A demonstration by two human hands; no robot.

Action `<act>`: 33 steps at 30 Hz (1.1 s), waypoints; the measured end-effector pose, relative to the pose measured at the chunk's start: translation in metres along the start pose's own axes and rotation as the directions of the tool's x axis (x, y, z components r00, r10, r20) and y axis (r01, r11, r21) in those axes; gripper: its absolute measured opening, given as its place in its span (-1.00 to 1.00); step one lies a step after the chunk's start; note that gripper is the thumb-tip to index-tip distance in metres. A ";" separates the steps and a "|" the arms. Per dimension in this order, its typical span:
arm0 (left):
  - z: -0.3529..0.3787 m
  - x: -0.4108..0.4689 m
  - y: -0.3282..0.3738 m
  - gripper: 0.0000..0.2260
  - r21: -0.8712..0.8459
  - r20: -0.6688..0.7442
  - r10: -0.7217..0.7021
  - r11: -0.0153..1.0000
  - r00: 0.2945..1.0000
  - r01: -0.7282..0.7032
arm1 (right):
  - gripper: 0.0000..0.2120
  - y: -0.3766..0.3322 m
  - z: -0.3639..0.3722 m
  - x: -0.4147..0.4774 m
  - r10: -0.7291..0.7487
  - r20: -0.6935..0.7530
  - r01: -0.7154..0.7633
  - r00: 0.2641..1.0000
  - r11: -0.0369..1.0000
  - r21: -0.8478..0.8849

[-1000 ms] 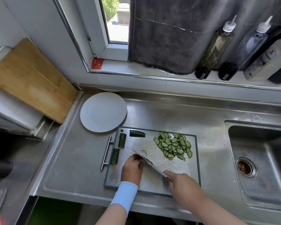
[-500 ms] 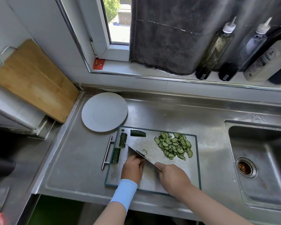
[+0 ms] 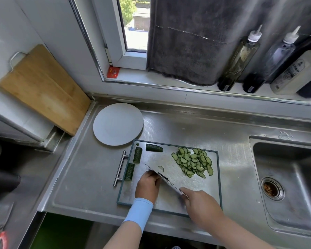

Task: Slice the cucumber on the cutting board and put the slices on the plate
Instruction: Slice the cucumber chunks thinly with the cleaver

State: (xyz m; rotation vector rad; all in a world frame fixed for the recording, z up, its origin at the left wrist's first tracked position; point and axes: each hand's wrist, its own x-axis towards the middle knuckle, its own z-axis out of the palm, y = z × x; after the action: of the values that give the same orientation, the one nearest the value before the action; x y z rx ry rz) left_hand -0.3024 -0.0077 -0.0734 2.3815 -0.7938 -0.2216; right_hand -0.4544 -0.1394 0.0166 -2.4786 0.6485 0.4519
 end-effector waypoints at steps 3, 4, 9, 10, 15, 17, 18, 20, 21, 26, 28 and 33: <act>0.001 -0.001 0.001 -0.81 -0.018 -0.006 -0.019 1.000 1.000 0.019 | -0.88 -0.001 -0.001 0.002 0.011 0.024 -0.011 1.000 1.000 0.008; 0.001 -0.001 0.001 -0.82 -0.024 -0.010 -0.026 0.999 1.000 0.025 | -0.86 -0.002 -0.001 0.004 0.019 0.030 -0.019 0.999 1.000 0.014; 0.002 -0.002 0.001 -0.80 -0.042 -0.030 -0.023 0.999 0.999 0.021 | -0.80 -0.008 0.002 0.019 0.035 0.060 -0.037 0.998 0.998 0.045; 0.002 -0.002 0.002 -0.78 -0.042 -0.036 -0.019 0.999 0.999 0.018 | -0.81 -0.011 0.003 0.022 0.030 0.057 -0.032 0.998 0.998 0.044; 0.002 -0.004 0.000 -0.80 -0.029 -0.034 -0.041 0.999 0.999 0.040 | -0.78 -0.019 0.003 0.031 0.010 0.048 -0.012 0.999 1.000 0.025; 0.002 -0.005 0.001 -0.81 -0.033 -0.035 -0.059 0.998 0.998 0.058 | -0.76 -0.019 0.003 0.031 0.003 0.047 -0.004 0.999 1.000 0.025; 0.002 -0.005 0.002 -0.82 -0.035 -0.034 -0.067 0.997 0.997 0.066 | -0.75 -0.019 0.002 0.030 -0.003 0.044 0.002 0.999 1.000 0.024; 0.003 -0.004 0.002 -0.83 -0.043 -0.030 -0.088 0.995 0.996 0.086 | -0.76 -0.018 0.001 0.028 -0.017 0.037 0.016 0.999 1.000 0.019; 0.003 -0.004 0.002 -0.84 -0.043 -0.025 -0.095 0.995 0.995 0.094 | -0.78 -0.017 0.000 0.027 -0.020 0.035 0.020 0.999 1.000 0.013; -0.003 -0.001 0.005 -0.78 -0.007 -0.020 -0.022 1.000 1.000 0.022 | -0.83 -0.011 0.000 0.013 -0.036 0.027 0.036 0.999 0.999 -0.001; -0.005 -0.002 0.007 -0.77 0.003 -0.033 -0.008 1.000 0.999 0.008 | -0.85 -0.007 -0.001 0.008 -0.033 0.037 0.033 0.999 0.999 -0.006; -0.003 -0.003 0.006 -0.83 -0.013 -0.036 -0.064 0.998 0.997 0.063 | -0.86 0.005 -0.003 0.002 -0.016 0.058 0.017 0.998 1.000 -0.017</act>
State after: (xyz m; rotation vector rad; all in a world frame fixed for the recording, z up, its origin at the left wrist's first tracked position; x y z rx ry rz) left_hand -0.3072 -0.0082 -0.0671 2.3946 -0.6991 -0.2083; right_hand -0.4552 -0.1457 0.0165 -2.4754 0.6031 0.5228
